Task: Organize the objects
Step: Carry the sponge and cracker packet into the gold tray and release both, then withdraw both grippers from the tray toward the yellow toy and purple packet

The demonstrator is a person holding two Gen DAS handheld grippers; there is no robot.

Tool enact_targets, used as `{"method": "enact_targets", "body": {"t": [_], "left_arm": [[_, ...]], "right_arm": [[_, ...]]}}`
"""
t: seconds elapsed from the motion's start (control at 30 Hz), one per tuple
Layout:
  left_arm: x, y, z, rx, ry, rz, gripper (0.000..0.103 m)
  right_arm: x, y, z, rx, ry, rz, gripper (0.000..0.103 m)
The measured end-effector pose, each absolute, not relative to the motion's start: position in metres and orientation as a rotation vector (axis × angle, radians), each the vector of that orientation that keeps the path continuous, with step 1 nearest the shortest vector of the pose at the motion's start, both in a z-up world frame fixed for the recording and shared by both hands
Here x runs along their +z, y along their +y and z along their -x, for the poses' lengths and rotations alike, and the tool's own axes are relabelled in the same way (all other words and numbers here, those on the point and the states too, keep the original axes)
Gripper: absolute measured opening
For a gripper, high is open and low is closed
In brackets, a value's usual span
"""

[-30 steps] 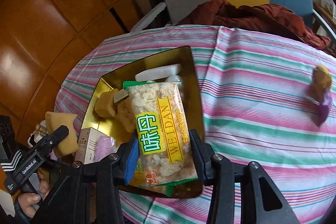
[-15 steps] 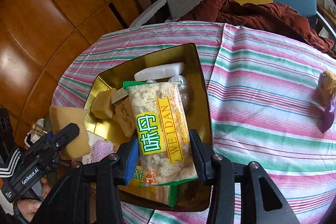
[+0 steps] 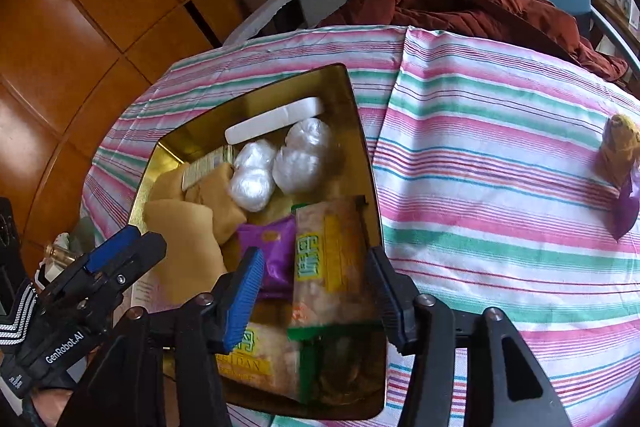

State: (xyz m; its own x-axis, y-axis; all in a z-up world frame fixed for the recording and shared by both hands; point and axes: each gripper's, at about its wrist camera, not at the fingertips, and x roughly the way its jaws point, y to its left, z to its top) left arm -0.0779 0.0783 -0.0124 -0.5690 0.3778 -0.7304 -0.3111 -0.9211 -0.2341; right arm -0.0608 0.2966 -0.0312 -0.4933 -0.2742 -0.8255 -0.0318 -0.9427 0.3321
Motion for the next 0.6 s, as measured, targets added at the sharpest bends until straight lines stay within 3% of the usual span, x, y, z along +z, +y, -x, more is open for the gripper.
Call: {"method": "enact_targets", "body": {"t": [0.4,0.47,0.6], "left_arm": [[0.002,0.065,0.055,2.560,-0.091,1.128,0.079],[0.006,0.063,0.050,2.569,-0.084,1.112,0.079],[0.010,0.063,0.041,2.579,-0.065,1.087,0.079]], "right_arm": [[-0.025,0.282,0.042,-2.597,-0.360,-1.470,0.065],[-0.023,0.278,0.038,-2.608,-0.329,-1.464,0.072],[-0.021,0.271,0.030,-2.624,-0.291,-1.451,0.074]]}}
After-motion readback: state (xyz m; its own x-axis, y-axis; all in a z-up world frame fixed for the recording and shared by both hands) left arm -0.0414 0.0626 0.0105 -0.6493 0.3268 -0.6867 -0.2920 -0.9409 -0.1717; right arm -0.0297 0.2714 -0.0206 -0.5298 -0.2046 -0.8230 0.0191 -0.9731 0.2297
